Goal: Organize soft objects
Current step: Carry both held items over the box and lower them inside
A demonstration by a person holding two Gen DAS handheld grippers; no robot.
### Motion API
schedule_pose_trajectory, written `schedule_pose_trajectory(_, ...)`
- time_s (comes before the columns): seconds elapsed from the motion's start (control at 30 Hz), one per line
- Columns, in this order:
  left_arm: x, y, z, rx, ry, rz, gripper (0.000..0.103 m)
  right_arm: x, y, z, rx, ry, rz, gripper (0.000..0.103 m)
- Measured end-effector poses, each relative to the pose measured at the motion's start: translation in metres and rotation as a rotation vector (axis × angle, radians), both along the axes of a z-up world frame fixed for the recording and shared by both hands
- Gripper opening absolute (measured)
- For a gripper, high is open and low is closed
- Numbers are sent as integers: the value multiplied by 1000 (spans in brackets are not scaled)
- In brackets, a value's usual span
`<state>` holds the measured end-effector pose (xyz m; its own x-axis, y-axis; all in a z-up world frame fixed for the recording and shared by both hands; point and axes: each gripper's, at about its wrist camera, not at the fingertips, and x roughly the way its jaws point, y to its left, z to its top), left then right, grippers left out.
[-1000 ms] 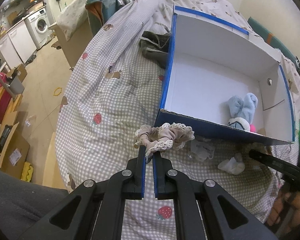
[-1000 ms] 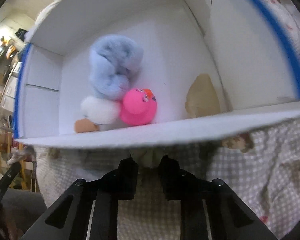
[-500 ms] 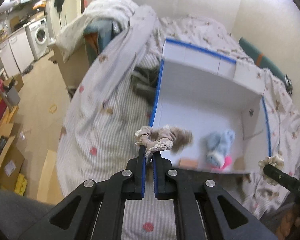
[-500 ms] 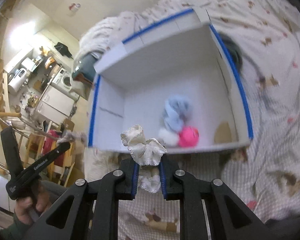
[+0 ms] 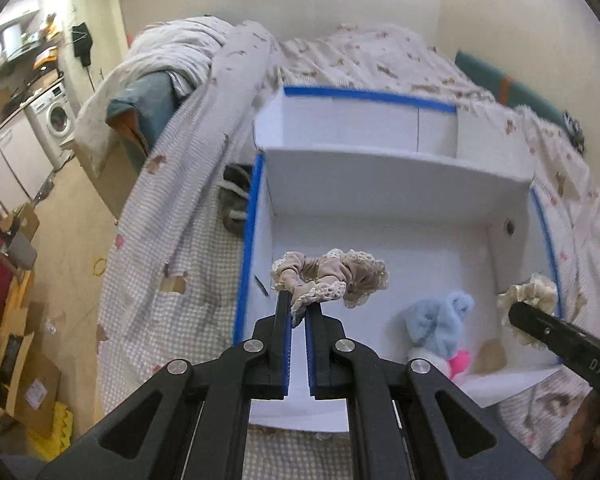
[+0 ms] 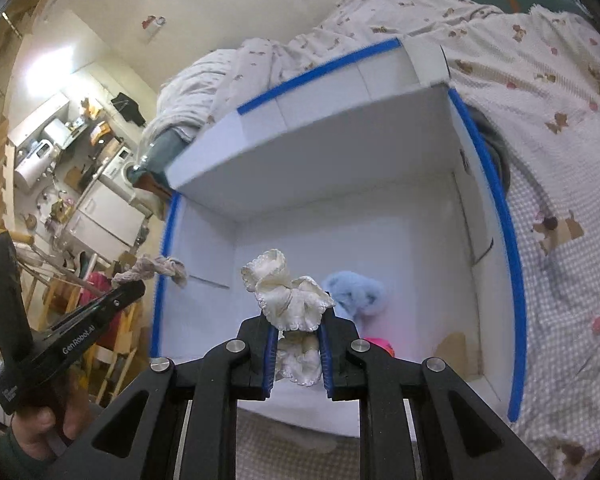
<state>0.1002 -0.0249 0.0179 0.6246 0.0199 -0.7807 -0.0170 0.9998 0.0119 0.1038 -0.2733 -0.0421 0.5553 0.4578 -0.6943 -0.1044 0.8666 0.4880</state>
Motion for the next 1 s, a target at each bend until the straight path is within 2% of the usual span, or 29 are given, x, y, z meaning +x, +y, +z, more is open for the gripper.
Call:
schedule_pose_trajectory(0.2,8,-9,-46,23,41,-40,6,5,11,-23,-90,56,30,20)
schedule_pose_trajectory(0.27,10,-12,-58,43,61,-44,6,6,13,-29,-95,71,39,20)
schedule_pose_trajectory(0.37,12,-12,-68,18,95,-47,6,11,18,-33,-92,91,54,20)
schedule_pose_trajectory(0.6,9,-15,-71,37,90,-55,6,13,39,-39,-135,96,128,20)
schedule_pose_trajectory(0.7,9,-17,-71,49,81,-62,6,14,42,-41,-135,99,141,20)
schedule_pose_trajectory(1.0,14,-17,-77,33,122,-59,6,14,41,-43,-137,109,145,20)
